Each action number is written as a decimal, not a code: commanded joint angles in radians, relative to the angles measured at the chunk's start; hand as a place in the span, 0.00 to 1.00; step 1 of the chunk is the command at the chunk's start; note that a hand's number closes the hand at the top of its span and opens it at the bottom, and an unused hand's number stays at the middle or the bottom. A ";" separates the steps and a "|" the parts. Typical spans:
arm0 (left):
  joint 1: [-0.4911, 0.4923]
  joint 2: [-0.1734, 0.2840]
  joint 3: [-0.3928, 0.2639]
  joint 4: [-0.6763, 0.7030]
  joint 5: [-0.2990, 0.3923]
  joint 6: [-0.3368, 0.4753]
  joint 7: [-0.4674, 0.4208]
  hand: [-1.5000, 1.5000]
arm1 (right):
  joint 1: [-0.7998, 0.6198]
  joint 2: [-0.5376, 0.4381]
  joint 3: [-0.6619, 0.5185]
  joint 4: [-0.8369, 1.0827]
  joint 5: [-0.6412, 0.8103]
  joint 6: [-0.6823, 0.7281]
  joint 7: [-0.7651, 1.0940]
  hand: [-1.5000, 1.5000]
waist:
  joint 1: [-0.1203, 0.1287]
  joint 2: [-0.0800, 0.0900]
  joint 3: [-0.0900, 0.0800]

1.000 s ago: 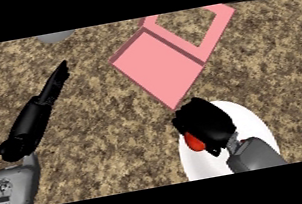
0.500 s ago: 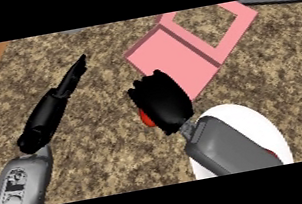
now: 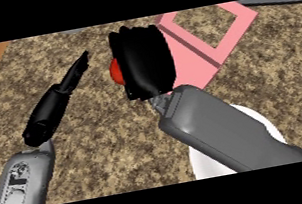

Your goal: Pick the tomato from the plate and place it in the cardboard box

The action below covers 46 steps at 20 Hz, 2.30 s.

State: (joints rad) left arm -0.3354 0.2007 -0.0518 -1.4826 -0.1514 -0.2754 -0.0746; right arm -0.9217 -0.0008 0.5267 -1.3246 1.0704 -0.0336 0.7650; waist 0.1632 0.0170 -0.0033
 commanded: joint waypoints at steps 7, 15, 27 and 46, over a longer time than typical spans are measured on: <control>-0.015 -0.002 0.027 0.015 -0.001 0.021 0.022 0.50 | -0.341 0.001 -0.103 0.337 -0.097 -0.215 0.292 1.00 | -0.054 0.003 0.000; 0.062 0.031 0.061 -0.008 0.005 0.017 -0.030 0.50 | -0.427 0.001 -0.131 0.645 -0.222 -0.153 0.147 1.00 | -0.099 -0.003 0.002; 0.114 0.029 0.066 -0.037 -0.014 0.032 -0.042 0.50 | -0.427 -0.036 -0.294 0.914 -0.388 0.111 -0.054 1.00 | -0.127 -0.006 0.003; 0.123 0.024 0.075 -0.068 0.001 0.020 -0.002 0.50 | -0.277 0.001 -0.727 0.643 -0.782 -0.425 -0.538 0.00 | -0.134 -0.010 0.005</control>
State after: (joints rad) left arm -0.2392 0.2285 0.0301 -1.5369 -0.1497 -0.2523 -0.0757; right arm -1.2498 -0.0043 -0.0962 -0.6339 0.3876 -0.3367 0.2944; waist 0.0268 0.0092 0.0030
